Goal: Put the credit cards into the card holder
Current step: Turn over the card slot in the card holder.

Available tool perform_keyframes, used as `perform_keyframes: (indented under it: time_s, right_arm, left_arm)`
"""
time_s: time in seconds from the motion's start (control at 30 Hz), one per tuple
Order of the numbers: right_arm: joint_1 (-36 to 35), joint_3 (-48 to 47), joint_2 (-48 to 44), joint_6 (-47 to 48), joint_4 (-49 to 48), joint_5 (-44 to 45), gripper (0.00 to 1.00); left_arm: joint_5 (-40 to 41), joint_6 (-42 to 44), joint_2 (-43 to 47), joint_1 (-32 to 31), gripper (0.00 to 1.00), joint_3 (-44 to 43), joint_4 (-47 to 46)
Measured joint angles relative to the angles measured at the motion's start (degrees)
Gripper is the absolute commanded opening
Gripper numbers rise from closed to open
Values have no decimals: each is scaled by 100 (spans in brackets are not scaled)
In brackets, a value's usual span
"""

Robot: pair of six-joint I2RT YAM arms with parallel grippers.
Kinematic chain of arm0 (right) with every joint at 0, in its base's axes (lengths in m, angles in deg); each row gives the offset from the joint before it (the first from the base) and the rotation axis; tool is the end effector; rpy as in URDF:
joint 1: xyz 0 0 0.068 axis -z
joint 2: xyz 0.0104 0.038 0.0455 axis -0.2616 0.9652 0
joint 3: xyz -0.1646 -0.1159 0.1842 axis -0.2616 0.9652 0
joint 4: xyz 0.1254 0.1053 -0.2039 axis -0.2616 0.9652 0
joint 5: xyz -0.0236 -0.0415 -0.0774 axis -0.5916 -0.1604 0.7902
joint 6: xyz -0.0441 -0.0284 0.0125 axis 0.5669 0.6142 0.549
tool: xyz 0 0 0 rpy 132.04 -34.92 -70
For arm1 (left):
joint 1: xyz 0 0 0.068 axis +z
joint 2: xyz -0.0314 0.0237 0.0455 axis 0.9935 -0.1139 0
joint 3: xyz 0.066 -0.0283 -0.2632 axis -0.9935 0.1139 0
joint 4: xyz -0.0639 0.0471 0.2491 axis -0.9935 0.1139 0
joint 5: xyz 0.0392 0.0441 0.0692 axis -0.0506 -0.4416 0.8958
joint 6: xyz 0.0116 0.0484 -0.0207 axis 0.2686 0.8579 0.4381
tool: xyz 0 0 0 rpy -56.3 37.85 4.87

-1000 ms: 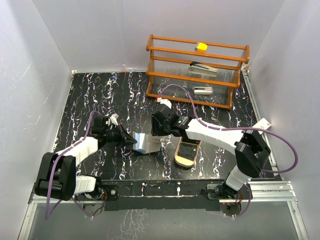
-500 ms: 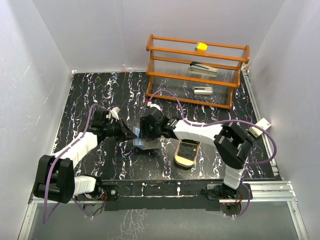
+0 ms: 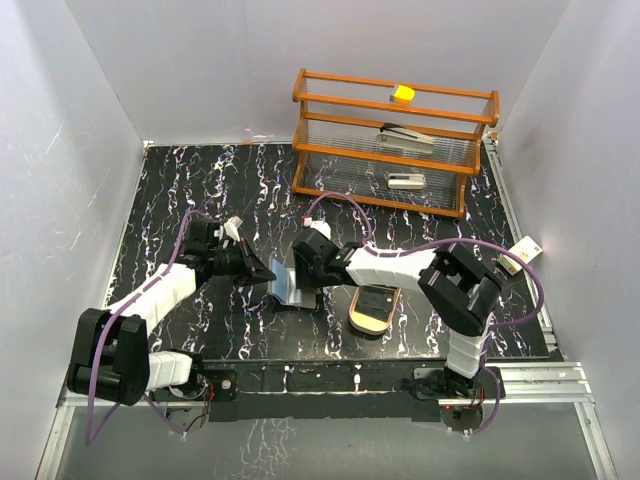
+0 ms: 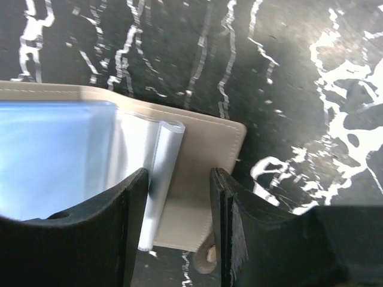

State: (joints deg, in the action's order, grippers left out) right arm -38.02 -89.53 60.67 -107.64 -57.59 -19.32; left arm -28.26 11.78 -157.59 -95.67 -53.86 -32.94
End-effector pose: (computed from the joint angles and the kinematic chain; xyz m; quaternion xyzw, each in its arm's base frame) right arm 0.2300 0.3000 0.1715 -0.0762 0.9510 0.1768 0.2420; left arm 0.2340 -0.0730 0.1958 -0.0866 0.8764 -0.4307 0.1971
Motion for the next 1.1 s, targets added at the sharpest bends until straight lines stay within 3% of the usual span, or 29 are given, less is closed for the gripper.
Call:
perform_keyframes:
  time_s: [0.37, 1.1]
  right_arm:
    - [0, 208, -529, 271, 706, 514, 43]
    - [0, 518, -625, 728, 678, 424, 47]
  left_arm:
    - [-22, 33, -37, -31, 0, 0, 48]
    - [-168, 35, -415, -31, 0, 238, -304]
